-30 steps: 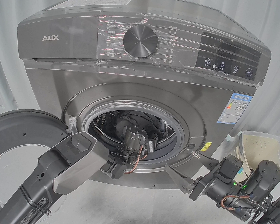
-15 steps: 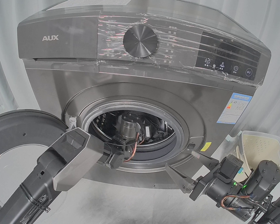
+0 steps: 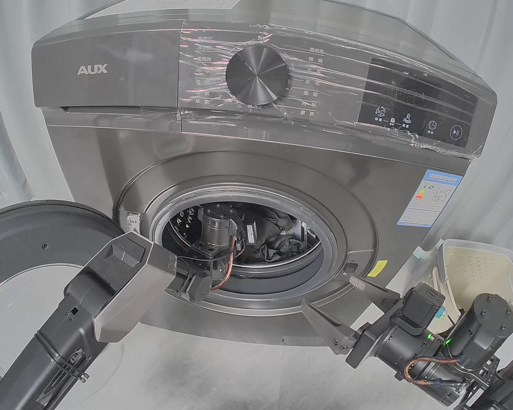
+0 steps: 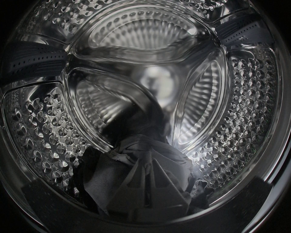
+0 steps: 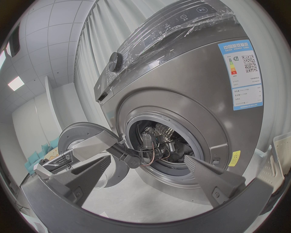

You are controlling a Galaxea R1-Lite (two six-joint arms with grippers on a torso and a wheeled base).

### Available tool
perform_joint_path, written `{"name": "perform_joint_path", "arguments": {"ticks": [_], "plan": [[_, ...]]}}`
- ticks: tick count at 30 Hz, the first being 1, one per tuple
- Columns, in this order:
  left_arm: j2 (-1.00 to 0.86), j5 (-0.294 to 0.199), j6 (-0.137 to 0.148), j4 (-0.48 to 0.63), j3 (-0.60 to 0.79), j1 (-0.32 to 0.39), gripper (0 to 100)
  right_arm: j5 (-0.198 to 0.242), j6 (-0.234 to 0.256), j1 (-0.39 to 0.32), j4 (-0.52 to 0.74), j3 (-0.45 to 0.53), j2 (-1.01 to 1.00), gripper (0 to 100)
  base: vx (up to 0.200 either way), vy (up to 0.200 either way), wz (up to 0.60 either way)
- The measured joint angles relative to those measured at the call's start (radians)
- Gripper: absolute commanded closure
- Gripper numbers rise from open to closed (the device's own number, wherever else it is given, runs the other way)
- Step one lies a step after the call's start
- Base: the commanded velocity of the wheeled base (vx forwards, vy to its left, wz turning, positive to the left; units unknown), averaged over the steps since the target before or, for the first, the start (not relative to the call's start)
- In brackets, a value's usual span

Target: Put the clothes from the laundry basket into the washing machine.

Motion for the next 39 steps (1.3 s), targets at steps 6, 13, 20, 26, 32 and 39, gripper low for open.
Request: {"name": "perform_joint_path", "arguments": {"ticks": [6, 13, 20, 26, 32, 39], "plan": [[-0.001, 0.0, -0.006, -0.007, 0.0, -0.017, 0, 0.001, 0.001, -0.003, 0.0, -0.004, 0.0, 0, 0.0, 0.0, 0.0], [-0.041, 0.001, -0.002, -0.023, 0.067, -0.048, 0, 0.001, 0.001, -0.004, 0.0, -0.005, -0.001, 0, 0.0, 0.0, 0.0], [-0.143, 0.0, 0.0, -0.061, 0.284, -0.105, 0, 0.0, 0.001, -0.004, 0.0, -0.002, -0.004, 0, 0.0, 0.0, 0.0], [-0.25, 0.0, 0.001, -0.143, 0.542, -0.156, 0, -0.002, 0.001, -0.004, 0.0, 0.004, -0.01, 0, 0.0, 0.0, 0.0], [-0.367, 0.001, 0.002, -0.27, 0.826, -0.198, 0, -0.005, 0.001, -0.006, 0.0, 0.013, -0.019, 0, 0.0, 0.0, 0.0], [-0.557, 0.0, 0.005, -0.456, 1.174, -0.235, 0, -0.008, 0.0, -0.01, 0.0, 0.04, -0.038, 0, 0.0, 0.0, 0.0]]}}
